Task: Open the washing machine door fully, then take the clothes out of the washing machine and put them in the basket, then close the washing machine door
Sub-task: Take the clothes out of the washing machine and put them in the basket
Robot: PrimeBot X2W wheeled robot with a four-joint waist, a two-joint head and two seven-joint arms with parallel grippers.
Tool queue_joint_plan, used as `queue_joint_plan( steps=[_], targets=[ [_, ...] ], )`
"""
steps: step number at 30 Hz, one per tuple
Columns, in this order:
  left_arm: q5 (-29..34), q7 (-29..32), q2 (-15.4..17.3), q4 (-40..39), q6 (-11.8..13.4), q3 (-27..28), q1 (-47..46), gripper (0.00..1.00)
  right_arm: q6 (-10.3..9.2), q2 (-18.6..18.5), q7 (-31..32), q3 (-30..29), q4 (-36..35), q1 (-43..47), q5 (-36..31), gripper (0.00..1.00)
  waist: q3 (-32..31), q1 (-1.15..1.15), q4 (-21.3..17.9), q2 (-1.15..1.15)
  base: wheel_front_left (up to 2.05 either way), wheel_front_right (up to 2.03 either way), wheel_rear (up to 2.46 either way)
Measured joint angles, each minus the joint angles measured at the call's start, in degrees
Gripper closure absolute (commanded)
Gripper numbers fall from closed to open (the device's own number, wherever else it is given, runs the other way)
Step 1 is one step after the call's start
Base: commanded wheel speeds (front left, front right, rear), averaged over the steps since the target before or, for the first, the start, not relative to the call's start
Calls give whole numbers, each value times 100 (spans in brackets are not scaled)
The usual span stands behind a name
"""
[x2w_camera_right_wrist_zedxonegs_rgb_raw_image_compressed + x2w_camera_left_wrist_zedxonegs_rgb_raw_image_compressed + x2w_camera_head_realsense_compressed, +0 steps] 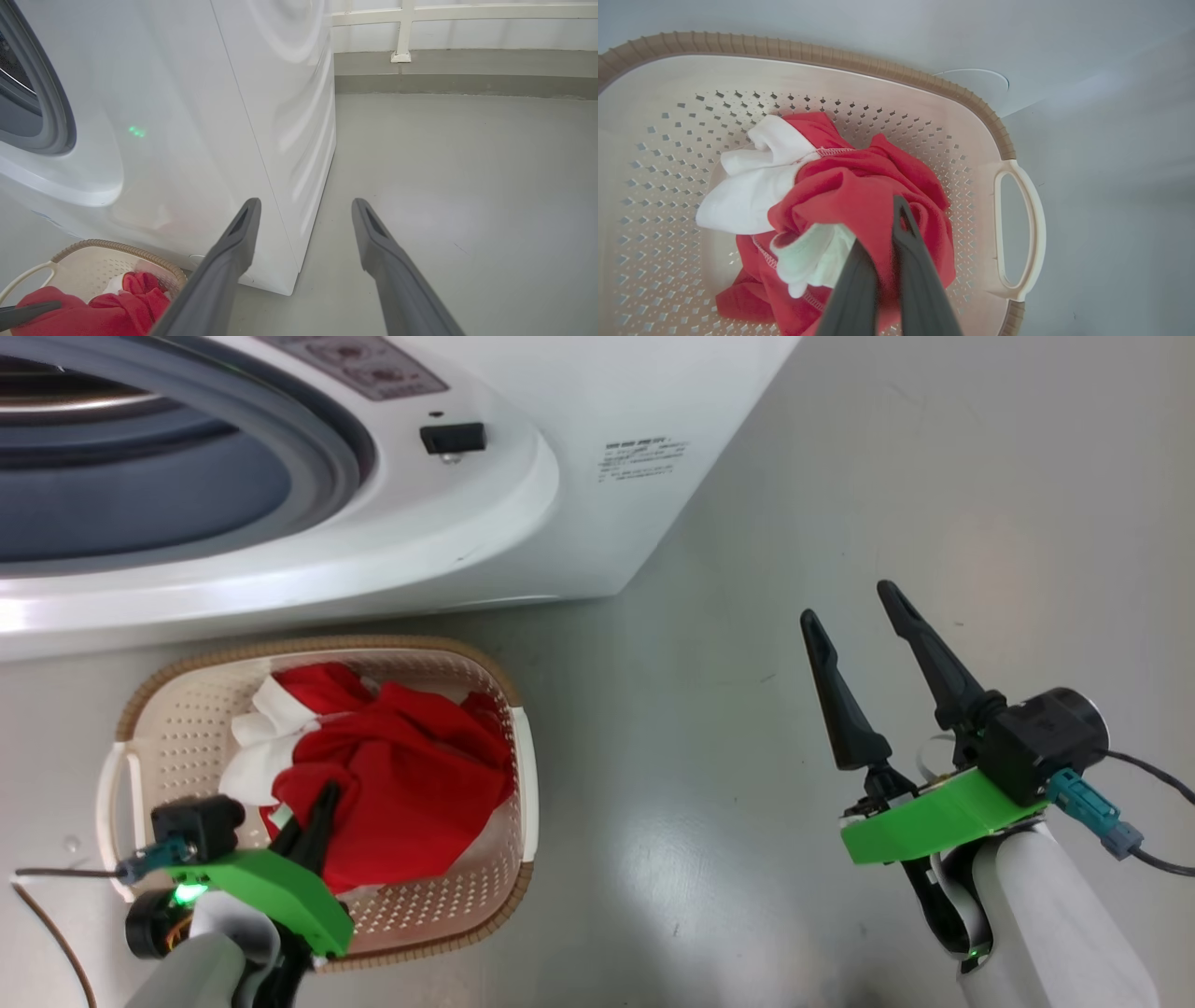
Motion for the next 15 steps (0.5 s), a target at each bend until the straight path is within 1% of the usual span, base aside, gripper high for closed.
queue_joint_plan(
  steps=[11,12,13,14,15],
  targets=[
    [12,0,-48,372,0,-45,-415,100,0,0,0,19,-13,-102,0,0,258,0,-58,0,0,0,0],
    [11,0,-53,403,0,-49,-425,91,0,-1,0,19,-11,-118,0,0,260,0,-61,0,0,0,0],
    [10,0,-57,427,0,-56,-435,77,0,-2,0,18,-11,-148,0,0,260,0,-60,0,0,0,0],
    [8,0,-60,455,0,-67,-448,70,0,-2,0,18,-14,-168,0,0,256,0,-59,0,0,0,0],
    [0,0,-62,481,0,-79,-470,61,0,-2,0,18,-12,-169,0,0,251,0,-57,0,0,0,0]
  ],
)
